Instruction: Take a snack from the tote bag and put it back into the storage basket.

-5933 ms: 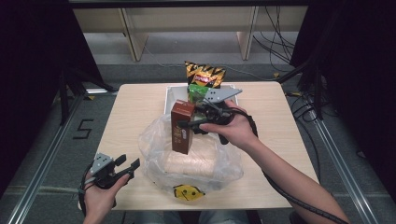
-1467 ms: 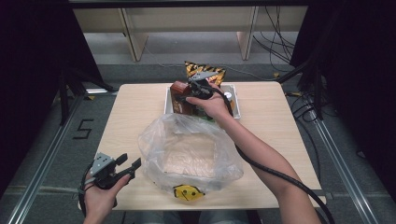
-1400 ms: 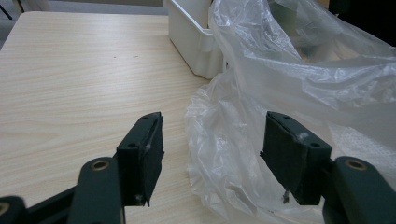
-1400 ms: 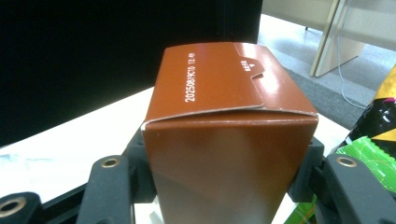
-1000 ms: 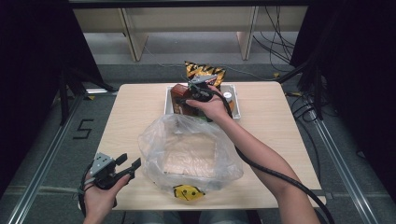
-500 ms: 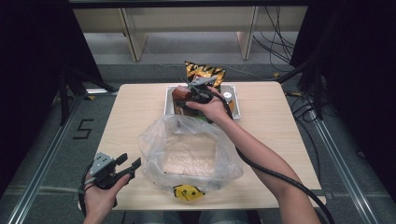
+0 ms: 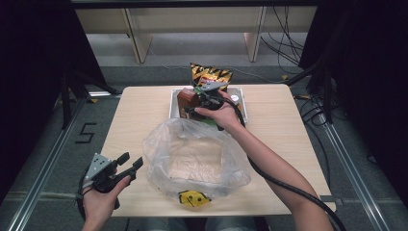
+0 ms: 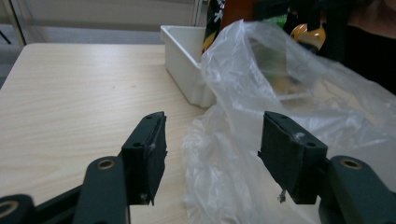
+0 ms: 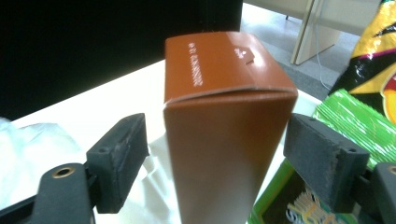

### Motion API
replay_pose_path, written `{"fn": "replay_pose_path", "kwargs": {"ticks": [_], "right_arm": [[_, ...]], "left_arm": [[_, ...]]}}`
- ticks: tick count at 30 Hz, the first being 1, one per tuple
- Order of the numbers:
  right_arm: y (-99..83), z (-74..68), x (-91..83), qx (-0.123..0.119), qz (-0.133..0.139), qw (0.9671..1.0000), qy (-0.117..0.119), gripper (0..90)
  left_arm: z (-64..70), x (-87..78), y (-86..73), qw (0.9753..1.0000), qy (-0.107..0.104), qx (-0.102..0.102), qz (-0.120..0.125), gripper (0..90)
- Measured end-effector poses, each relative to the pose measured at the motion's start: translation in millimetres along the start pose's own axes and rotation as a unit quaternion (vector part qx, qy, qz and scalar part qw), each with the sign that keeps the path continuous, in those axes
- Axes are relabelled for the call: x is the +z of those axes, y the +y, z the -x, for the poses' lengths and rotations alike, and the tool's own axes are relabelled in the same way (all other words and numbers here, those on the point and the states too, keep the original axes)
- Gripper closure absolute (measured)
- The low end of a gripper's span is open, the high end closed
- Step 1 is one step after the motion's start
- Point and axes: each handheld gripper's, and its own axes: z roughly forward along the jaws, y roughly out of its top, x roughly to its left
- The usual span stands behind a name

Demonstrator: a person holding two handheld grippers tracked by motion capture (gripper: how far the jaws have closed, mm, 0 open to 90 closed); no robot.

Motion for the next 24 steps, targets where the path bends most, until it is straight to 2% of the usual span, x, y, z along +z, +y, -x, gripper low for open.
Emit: {"fn": "replay_pose_path", "kwargs": {"ticks": [3,5,7,9,15,19,22,23,24], "right_arm": [[-2.4,-4.6,-10.3,0.013,0.000,0.9999,0.008,21.3],[-3.5,-4.5,-17.0,0.001,0.011,0.9999,0.005,21.6],[-4.6,-7.0,-22.3,0.006,0.017,0.9998,0.009,22.7],[-5.1,-9.4,-28.3,0.004,0.012,0.9998,0.014,25.7],[-7.6,-11.0,-43.7,0.001,0.007,0.9999,0.015,43.0],[-8.8,-10.7,-51.5,0.008,0.007,0.9998,0.015,63.5],[-8.7,-8.9,-55.9,0.000,0.013,0.9998,0.018,75.8],[-9.0,-8.6,-57.2,-0.010,0.013,0.9997,0.015,79.4],[-9.2,-9.2,-58.8,-0.004,0.011,0.9998,0.014,83.7]], "left_arm": [[-0.7,0.6,8.0,1.0000,-0.003,0.004,0.008,42.6],[-3.0,1.8,14.2,0.9999,-0.006,-0.003,0.013,45.1],[-6.0,3.7,20.8,0.9996,-0.011,-0.016,0.022,48.5],[-8.8,6.4,28.5,0.9995,-0.010,-0.012,0.028,52.3],[-19.2,28.8,55.5,0.9990,-0.008,0.009,0.044,67.3],[-22.8,50.0,71.0,0.9990,-0.012,0.021,0.037,77.3],[-24.4,71.8,82.7,0.9992,-0.011,0.030,0.023,84.5],[-25.1,78.7,86.1,0.9992,-0.011,0.033,0.021,87.7],[-25.5,85.6,89.3,0.9993,-0.010,0.032,0.017,89.3]]}}
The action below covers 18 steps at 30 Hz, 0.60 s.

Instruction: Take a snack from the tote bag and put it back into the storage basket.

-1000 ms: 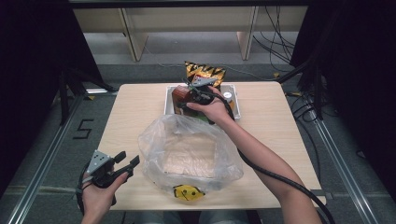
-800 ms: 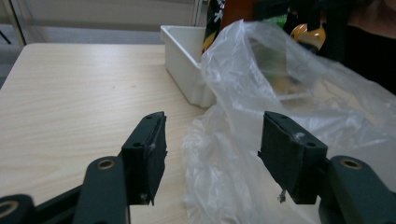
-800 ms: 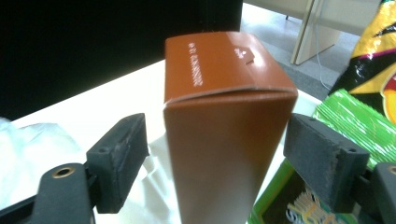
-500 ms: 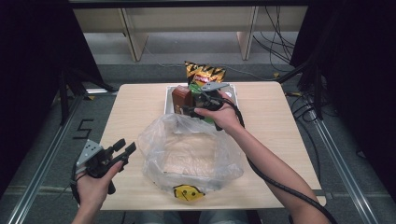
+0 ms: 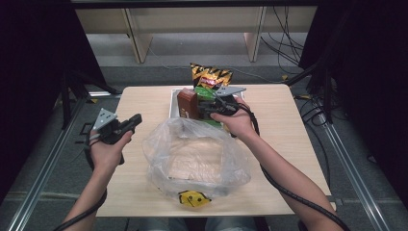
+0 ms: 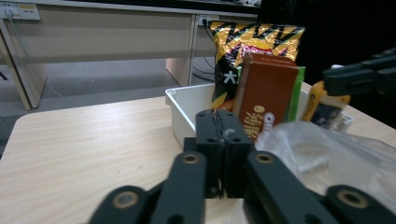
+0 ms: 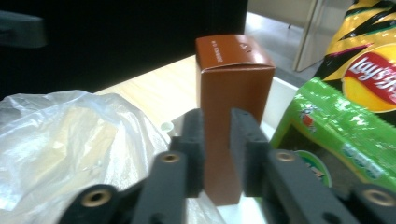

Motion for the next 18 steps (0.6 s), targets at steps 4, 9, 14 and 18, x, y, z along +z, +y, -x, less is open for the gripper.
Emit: {"fn": "replay_pose_path", "kwargs": {"ticks": [4,9,14,18], "right_arm": [[-1.0,-1.2,0.1,0.000,0.015,0.9999,0.004,90.0],[-1.6,-0.6,3.0,0.010,0.015,0.9998,-0.007,90.0],[0.0,3.4,8.4,0.011,0.014,0.9997,-0.016,90.0],[3.4,3.8,13.8,0.011,0.015,0.9997,-0.015,90.0]], "left_arm": [[-3.5,17.7,7.8,0.9999,0.001,0.002,-0.012,89.6],[-13.0,53.7,20.9,0.9993,0.009,-0.004,-0.036,89.6],[-13.3,77.5,26.1,0.9989,0.008,-0.002,-0.046,89.7],[-11.6,91.3,25.8,0.9984,0.005,0.002,-0.056,89.7]]}}
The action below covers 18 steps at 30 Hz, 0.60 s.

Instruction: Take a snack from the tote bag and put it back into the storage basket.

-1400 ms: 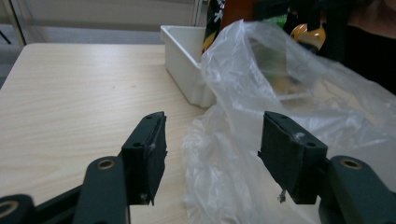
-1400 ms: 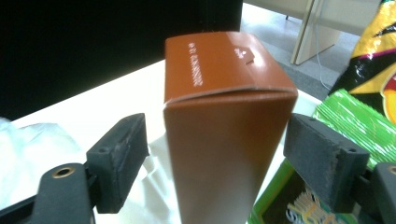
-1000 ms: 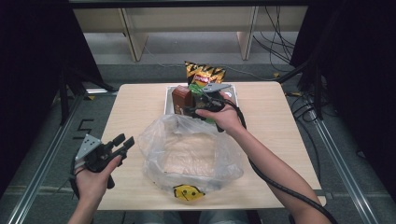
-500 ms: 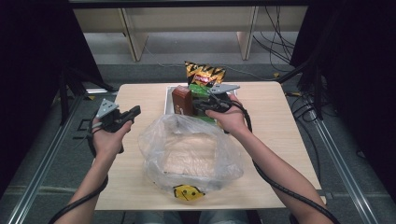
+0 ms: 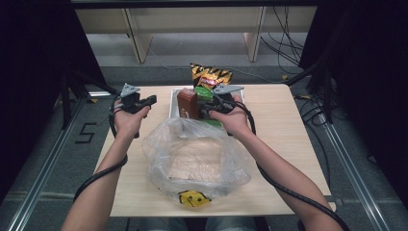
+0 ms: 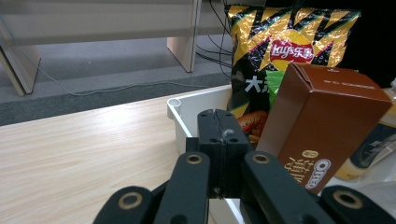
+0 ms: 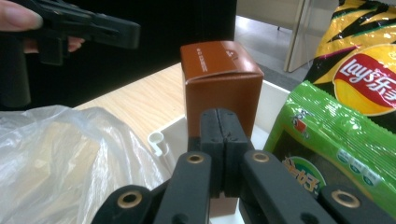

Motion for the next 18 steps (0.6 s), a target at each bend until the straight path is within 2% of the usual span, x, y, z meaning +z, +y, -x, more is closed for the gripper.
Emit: {"fn": "replay_pose_path", "kwargs": {"ticks": [4,5,7,8,10,12,13,18], "right_arm": [[1.8,-0.9,5.9,0.008,0.006,0.9999,-0.013,90.0],[2.2,0.4,6.3,0.006,-0.001,1.0000,-0.008,90.0],[2.1,1.3,7.6,0.001,-0.005,0.9998,-0.018,90.0],[1.7,0.6,8.2,0.008,-0.008,0.9998,-0.019,90.0],[1.3,1.7,9.1,0.007,-0.009,0.9997,-0.021,90.0],[1.0,2.1,10.1,0.007,-0.002,0.9996,-0.025,90.0],[1.5,1.0,8.9,0.011,-0.009,0.9997,-0.021,90.0],[2.6,0.0,9.9,0.010,-0.005,0.9998,-0.018,90.0]], "left_arm": [[1.7,10.9,1.2,1.0000,-0.002,-0.002,-0.006,89.7],[2.5,13.4,1.7,1.0000,-0.005,-0.002,-0.006,89.7],[5.0,17.8,2.9,0.9999,-0.009,-0.001,-0.008,89.7],[6.0,19.5,3.4,0.9999,-0.011,0.000,-0.010,89.7],[8.4,24.3,5.2,0.9998,-0.013,0.004,-0.014,89.7],[9.9,28.4,6.7,0.9997,-0.016,0.007,-0.018,89.7],[10.6,30.2,7.4,0.9996,-0.017,0.009,-0.020,89.7],[16.8,38.4,10.7,0.9993,-0.025,0.015,-0.023,89.7]]}}
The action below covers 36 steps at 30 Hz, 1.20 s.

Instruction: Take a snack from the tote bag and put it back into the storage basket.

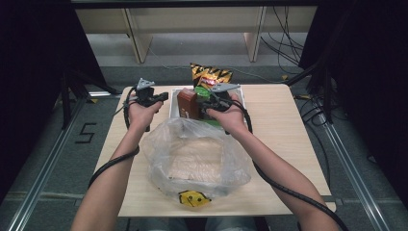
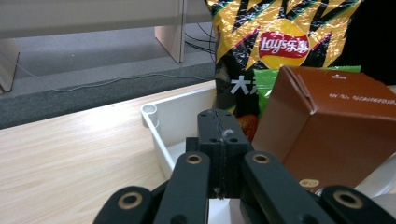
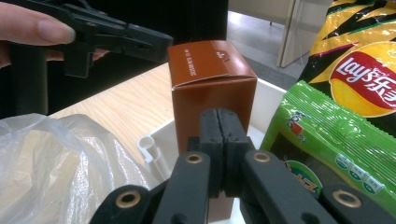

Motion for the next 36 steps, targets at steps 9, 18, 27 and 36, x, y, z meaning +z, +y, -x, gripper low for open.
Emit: {"fn": "replay_pose_path", "kwargs": {"ticks": [9,18,27,36], "right_arm": [[0.9,-3.3,4.2,-0.002,-0.007,1.0000,-0.001,89.4],[-0.9,-3.7,7.6,-0.008,-0.006,0.9999,-0.006,89.2],[-0.7,-4.4,10.1,-0.008,-0.013,0.9998,-0.009,88.4],[-3.3,-4.4,13.4,-0.009,-0.009,0.9997,-0.021,87.8]], "left_arm": [[9.1,11.8,7.0,0.9997,0.003,0.022,-0.007,89.6],[12.2,18.4,5.1,0.9995,-0.007,0.030,-0.012,89.6],[21.1,20.7,5.3,0.9990,-0.025,0.037,-0.011,89.7],[23.1,12.6,1.9,0.9989,-0.021,0.037,-0.021,89.6]]}}
